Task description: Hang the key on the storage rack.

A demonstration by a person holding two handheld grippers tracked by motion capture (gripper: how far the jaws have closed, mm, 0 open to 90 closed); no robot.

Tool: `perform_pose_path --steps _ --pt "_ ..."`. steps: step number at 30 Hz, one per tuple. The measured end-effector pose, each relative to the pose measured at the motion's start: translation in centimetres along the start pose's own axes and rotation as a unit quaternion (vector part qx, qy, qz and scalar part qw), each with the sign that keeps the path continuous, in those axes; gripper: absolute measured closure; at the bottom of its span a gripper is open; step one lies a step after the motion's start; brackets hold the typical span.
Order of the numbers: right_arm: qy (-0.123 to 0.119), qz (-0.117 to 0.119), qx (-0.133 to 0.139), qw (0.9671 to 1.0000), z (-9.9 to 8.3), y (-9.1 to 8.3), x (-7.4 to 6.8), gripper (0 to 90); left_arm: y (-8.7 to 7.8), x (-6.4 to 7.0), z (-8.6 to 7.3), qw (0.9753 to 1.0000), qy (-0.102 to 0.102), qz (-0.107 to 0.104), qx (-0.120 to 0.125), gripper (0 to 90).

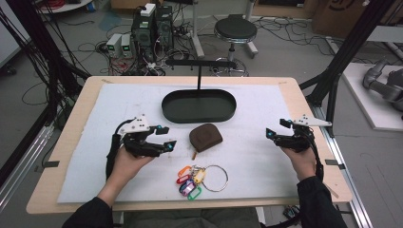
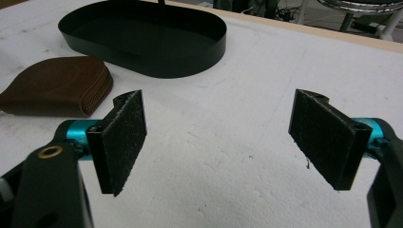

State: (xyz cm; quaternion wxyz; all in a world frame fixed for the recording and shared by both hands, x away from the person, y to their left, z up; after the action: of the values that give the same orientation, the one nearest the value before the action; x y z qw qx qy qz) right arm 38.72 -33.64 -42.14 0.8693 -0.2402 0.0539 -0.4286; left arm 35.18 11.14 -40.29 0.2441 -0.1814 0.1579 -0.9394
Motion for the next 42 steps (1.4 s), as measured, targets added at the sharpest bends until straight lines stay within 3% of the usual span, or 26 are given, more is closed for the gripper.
perform_pose_path --steps 9,20,25,28,29,31,33,34,38,42 --pt "-0.004 0.003 -0.002 1.0000 0.0 0.2 0.1 20.4 4.8 2.4 0.1 0.9977 0.002 -0.045 -0.051 39.4" --pt "0.000 0.002 -0.001 1.0000 -0.1 0.1 0.2 20.5 8.7 4.2 0.1 0.9930 0.021 -0.068 -0.094 43.4" --pt "0.001 0.003 -0.002 1.0000 -0.1 0.1 0.3 20.5 10.5 5.1 -0.4 0.9887 0.040 -0.074 -0.124 51.0" --pt "0.001 0.002 -0.001 1.0000 -0.1 0.0 0.3 20.5 11.9 5.8 -0.9 0.9841 0.049 -0.079 -0.151 57.6" --pt "0.001 0.002 -0.001 1.0000 -0.1 0.0 0.3 20.5 11.9 5.8 -0.9 0.9841 0.049 -0.079 -0.151 59.0" --pt "0.001 0.003 -0.002 1.0000 -0.1 0.0 0.2 20.5 12.8 6.1 -1.4 0.9797 0.057 -0.078 -0.176 60.7" --pt "0.001 0.003 -0.002 1.0000 -0.1 0.0 0.2 20.5 13.0 6.1 -1.6 0.9786 0.058 -0.076 -0.182 62.7" --pt "-0.001 0.002 0.001 1.0000 -0.1 0.0 0.2 20.5 13.3 6.2 -1.8 0.9758 0.066 -0.075 -0.195 66.0" --pt "0.000 0.001 0.001 1.0000 -0.1 0.0 0.3 20.5 13.7 6.1 -2.1 0.9738 0.065 -0.070 -0.206 70.7" --pt "0.001 0.003 0.001 1.0000 -0.1 -0.1 0.3 20.6 14.0 5.8 -2.7 0.9682 0.075 -0.057 -0.232 73.6"
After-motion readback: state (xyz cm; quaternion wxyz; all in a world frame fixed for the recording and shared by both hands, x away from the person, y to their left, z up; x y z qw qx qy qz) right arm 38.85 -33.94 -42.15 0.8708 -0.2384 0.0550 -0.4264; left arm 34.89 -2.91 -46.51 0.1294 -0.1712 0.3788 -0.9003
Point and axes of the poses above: each handheld gripper's, and its own axes: y roughly forward along the jaws, z roughly out of its top, x roughly to its right, the point moved 4 cm from there along y, roughly forward along the jaws, and after that the axes turned 11 degrees about -y, right-handed, at the moved point
